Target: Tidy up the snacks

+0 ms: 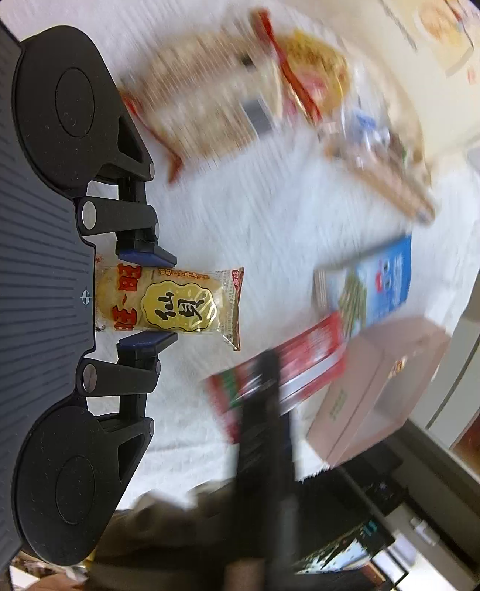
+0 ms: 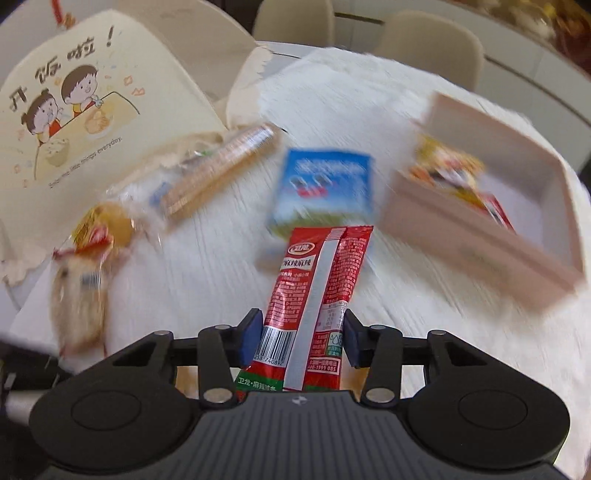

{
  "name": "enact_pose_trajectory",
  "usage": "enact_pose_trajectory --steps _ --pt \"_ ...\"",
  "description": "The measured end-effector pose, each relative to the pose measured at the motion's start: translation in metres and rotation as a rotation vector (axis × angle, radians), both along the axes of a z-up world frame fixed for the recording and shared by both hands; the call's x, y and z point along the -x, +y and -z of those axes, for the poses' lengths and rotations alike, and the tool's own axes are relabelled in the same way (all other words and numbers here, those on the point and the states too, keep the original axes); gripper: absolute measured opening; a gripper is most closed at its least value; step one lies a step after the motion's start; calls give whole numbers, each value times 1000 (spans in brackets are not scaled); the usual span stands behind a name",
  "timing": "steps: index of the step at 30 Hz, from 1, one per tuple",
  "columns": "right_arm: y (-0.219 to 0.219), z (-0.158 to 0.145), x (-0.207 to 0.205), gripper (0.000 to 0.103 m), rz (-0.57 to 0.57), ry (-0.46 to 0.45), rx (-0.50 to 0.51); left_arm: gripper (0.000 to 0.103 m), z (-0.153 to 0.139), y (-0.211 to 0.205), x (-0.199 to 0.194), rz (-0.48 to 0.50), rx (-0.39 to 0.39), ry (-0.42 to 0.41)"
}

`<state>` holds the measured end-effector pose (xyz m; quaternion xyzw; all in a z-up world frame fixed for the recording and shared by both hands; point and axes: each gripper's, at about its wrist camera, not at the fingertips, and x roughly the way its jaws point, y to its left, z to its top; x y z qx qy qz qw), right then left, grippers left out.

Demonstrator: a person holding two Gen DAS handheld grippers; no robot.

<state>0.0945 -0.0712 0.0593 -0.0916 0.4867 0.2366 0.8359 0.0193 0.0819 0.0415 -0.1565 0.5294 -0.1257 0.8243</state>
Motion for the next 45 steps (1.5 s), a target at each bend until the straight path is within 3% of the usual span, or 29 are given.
enact_pose_trajectory --steps 6,9,12,17,20,22,24,30,31,32,33,39,41,45 --pt "-74 -8 37 40 46 -11 5 41 -3 -44 -7 109 -30 -10" --pt "-97 -11 37 40 61 -41 11 41 -7 -61 -16 110 -14 -1" --pt "-113 -9 33 40 62 -41 -1 41 -9 -78 -28 127 -55 -6" --pt "-133 10 25 43 124 -92 100 41 -2 -83 -40 67 -91 1" --pt "-137 5 26 47 112 -97 -6 41 3 -73 -43 -4 -95 13" --pt "-131 4 23 47 116 -51 -131 41 2 -64 -41 -32 -111 10" --pt "-120 9 14 47 151 -1 -192 41 1 -53 -38 -66 -118 13" --pt "-86 38 -25 47 235 77 -197 41 0 -40 -33 -92 -113 19" --pt "-82 37 -25 44 227 57 -183 41 0 -41 -32 -87 -108 19" --pt "-77 36 -24 32 204 37 -152 41 0 -43 -31 -79 -105 18" --pt "-73 34 -22 19 171 27 -116 41 0 -45 -29 -68 -101 18" --pt "-98 -7 -4 19 107 -12 -86 41 -12 -67 -35 25 -60 3" --pt "-111 -32 0 19 108 -44 -108 41 -33 -73 -43 52 -5 -46" --pt "-135 -96 -5 19 130 -212 -152 41 -91 -84 -82 110 44 -209"
